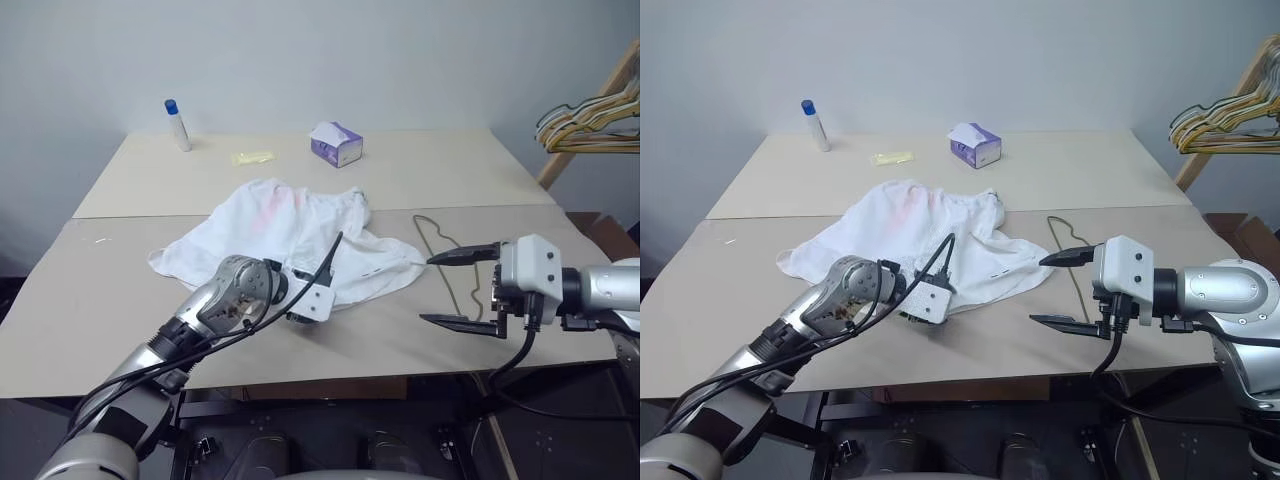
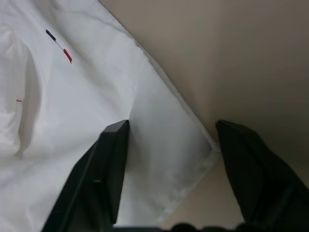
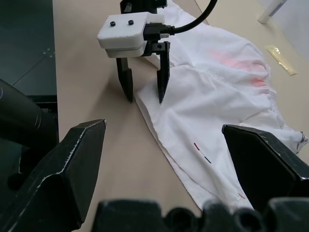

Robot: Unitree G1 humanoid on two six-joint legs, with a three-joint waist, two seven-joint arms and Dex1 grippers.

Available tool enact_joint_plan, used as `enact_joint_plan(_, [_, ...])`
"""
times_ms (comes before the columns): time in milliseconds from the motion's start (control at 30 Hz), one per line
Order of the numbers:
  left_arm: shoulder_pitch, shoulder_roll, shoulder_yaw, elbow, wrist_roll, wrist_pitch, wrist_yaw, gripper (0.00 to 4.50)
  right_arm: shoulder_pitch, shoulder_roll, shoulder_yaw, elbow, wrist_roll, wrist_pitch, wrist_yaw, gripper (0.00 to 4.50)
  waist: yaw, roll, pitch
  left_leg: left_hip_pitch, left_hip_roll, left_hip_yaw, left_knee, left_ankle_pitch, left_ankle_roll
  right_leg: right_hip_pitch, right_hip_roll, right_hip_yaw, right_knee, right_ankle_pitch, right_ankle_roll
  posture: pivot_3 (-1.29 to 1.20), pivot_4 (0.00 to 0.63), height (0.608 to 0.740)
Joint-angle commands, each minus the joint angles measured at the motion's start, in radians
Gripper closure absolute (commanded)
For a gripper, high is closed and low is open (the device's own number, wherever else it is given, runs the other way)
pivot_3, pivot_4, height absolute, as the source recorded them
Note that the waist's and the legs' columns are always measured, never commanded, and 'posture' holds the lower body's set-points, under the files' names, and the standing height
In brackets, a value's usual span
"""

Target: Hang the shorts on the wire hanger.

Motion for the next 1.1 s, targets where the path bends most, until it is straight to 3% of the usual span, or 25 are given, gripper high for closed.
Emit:
enact_joint_plan(33, [-0.013,-0.010,-0.002,0.049,0.034,-0.006,0.034,2.96,-0.020,0.000,-0.017,-0.009,0.015,-0.008,-0.002,0.00,0.000,0.000,-0.001,0.000,0.000,0.000,0.000,0.000,0.000,0.000,0.000,0.000,0.000,0.000,0.000,0.07,0.003,0.740])
enact_joint_plan(200, [-0.029,-0.027,0.017,0.072,0.014,-0.007,0.033,4.49,-0.018,0.000,-0.020,-0.010,0.013,-0.008,-0.009,0.00,0.000,0.000,-0.001,-0.001,0.000,-0.001,0.000,0.000,0.000,0.000,0.000,0.000,0.000,0.000,0.000,0.06,0.002,0.740])
enact_joint_plan(433, [-0.030,0.026,0.074,0.072,-0.045,-0.090,0.026,4.49,-0.025,0.003,-0.008,-0.003,0.001,-0.012,-0.012,0.00,-0.003,0.000,-0.001,-0.001,0.000,-0.001,0.000,0.000,0.000,-0.001,0.000,0.000,0.000,0.000,0.000,0.07,0.004,0.740])
enact_joint_plan(733, [0.143,0.330,0.297,0.013,-0.204,-0.239,-0.002,4.49,-0.019,0.027,0.020,-0.003,-0.013,-0.016,-0.019,0.00,-0.014,0.000,-0.001,-0.001,0.002,-0.001,-0.001,0.000,0.000,-0.002,0.000,0.000,0.000,0.000,-0.001,0.11,0.022,0.740])
enact_joint_plan(900, [0.201,0.454,0.408,0.101,-0.229,-0.275,0.024,4.49,-0.023,0.030,0.034,0.004,-0.015,-0.022,-0.013,0.00,-0.002,0.000,0.000,-0.001,0.002,-0.001,-0.001,0.000,0.000,-0.002,-0.002,0.000,0.000,0.000,0.000,0.13,0.028,0.740])
enact_joint_plan(1000, [0.204,0.512,0.444,0.206,-0.191,-0.306,0.083,3.88,-0.032,0.032,0.046,0.011,-0.014,-0.025,-0.003,0.00,0.002,0.000,0.000,-0.001,0.002,-0.001,-0.001,-0.001,-0.001,-0.002,-0.002,0.000,0.000,-0.002,-0.002,0.13,0.028,0.740])
enact_joint_plan(1100, [0.193,0.550,0.471,0.270,-0.180,-0.330,0.122,2.93,-0.038,0.036,0.059,0.013,-0.014,-0.025,0.001,0.00,0.006,0.000,0.000,-0.001,0.002,-0.001,-0.001,-0.001,-0.001,-0.002,-0.002,-0.001,0.000,-0.002,-0.001,0.15,0.032,0.740])
